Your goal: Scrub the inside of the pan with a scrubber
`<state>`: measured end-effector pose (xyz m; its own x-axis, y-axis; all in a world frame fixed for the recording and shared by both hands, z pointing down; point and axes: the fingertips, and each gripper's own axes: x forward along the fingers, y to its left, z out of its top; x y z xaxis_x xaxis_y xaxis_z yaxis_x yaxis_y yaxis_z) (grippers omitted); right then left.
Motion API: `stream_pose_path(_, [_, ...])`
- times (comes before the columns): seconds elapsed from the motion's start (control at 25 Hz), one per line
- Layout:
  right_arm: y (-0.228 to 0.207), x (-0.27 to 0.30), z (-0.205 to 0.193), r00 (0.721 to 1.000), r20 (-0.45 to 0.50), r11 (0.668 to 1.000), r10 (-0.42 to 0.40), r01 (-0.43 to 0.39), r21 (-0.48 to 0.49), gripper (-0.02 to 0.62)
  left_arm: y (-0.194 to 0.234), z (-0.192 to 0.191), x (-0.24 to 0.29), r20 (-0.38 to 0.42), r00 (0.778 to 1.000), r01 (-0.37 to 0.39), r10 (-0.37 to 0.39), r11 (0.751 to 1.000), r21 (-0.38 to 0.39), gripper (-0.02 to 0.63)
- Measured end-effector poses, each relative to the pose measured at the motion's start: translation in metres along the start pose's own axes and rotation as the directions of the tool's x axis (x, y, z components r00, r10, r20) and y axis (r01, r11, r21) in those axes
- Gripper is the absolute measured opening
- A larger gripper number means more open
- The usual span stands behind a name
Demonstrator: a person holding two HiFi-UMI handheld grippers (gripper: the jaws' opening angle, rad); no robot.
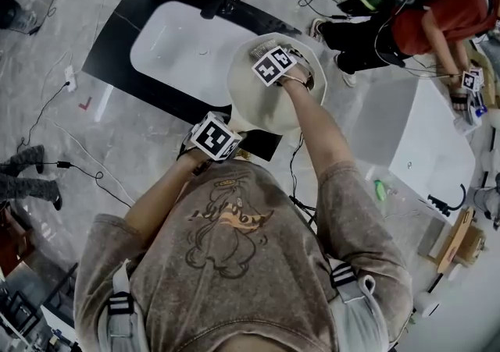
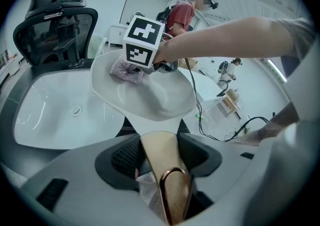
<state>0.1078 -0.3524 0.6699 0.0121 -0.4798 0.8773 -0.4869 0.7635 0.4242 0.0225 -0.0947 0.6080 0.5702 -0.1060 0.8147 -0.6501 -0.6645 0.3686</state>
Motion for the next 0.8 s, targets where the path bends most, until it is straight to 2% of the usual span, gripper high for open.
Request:
stream_pose_path(0.08, [-0.007,0.000,-0.009,0.999,-0.031,0.999,-0.024,0.022,-0.038,0.089,0.000,0.000,0.000,0.001,1.000,-0.003,0.003,1.000,-0.002,0.258])
stream_pose_path(0.4, [-0.017,-0.003,-0.042,0.992,-0.125,1.000,-0.015,0.016,0.005,0.089,0.003,-0.001,-0.002,-0.002,1.000,-0.008,0.008,1.000,-0.008,0.258])
stream_pose_path(0.8, [-0.013,-0.008,-0.082,0.964,-0.257,0.998,0.063,-0.061,0.016,0.089,0.006,-0.001,0.000,-0.010,1.000,-0.008,0.008,1.000,-0.012,0.258])
